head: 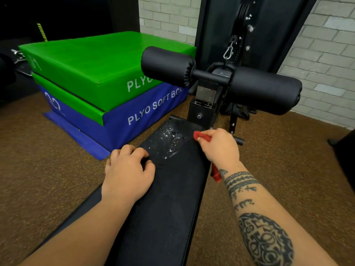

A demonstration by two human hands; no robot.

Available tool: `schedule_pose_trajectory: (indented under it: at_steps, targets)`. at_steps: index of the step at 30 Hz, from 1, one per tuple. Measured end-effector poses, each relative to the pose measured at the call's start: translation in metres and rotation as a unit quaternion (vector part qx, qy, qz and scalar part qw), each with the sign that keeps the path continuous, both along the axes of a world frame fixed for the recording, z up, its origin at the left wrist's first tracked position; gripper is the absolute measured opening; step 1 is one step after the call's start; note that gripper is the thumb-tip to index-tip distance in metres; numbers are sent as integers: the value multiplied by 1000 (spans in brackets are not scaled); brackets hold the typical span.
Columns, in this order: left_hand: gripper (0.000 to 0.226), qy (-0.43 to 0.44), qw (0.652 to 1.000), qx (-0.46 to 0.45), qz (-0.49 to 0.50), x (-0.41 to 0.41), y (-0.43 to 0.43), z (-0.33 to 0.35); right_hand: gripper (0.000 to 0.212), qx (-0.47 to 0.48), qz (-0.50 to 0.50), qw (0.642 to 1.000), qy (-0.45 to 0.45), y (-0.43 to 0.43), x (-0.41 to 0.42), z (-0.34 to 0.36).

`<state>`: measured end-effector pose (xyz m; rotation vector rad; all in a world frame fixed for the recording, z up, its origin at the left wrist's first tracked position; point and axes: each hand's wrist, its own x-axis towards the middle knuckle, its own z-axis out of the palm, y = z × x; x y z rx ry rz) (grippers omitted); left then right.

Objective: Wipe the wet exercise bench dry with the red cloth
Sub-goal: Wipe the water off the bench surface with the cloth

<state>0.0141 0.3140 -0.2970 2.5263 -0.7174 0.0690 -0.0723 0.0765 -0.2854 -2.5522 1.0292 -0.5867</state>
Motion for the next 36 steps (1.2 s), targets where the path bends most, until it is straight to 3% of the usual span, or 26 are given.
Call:
schedule_pose_trajectory:
  at_steps: [2,4,6,9,11,16,19,21,23,27,30,34,36]
  targets:
    - [29,4,1000,1,0,0,1,0,31,-6,-68,998,-11,-8,-3,-2]
    - [28,4,1000,1,-3,-1,0,1,31,-4,-70,997,-37,-10,-7,-2]
    - [27,6,1000,-1,0,-1,0,0,30,14,14,998,-52,-7,-5,3]
    - [27,8,1000,-2,-3,-1,0,-1,25,68,138,988,9,2,2,10]
    - [28,6,1000,-3,-4,1,0,-2,24,56,118,991,7,3,3,6]
    - [31,0,1000,-6,-4,3,0,-1,30,-38,-61,997,-9,-11,-6,4]
    - [40,18,1000,-13,7,3,0,1,29,-4,-6,1000,-29,-11,-6,11]
    - [46,39,999,-29,19,2,1,4,26,66,78,995,-1,-8,-1,15]
    - [47,65,997,-41,33,2,0,6,24,105,87,991,17,-5,1,15]
    - [50,73,996,-44,36,3,1,5,33,-14,-26,999,28,0,-1,10]
    - [44,68,996,-54,25,5,1,3,33,1,10,1000,-6,12,5,28]
    - [16,36,980,-193,16,5,6,12,34,129,62,988,-57,44,19,75]
    - [12,121,945,-302,36,3,4,31,37,202,128,967,-92,66,26,93]
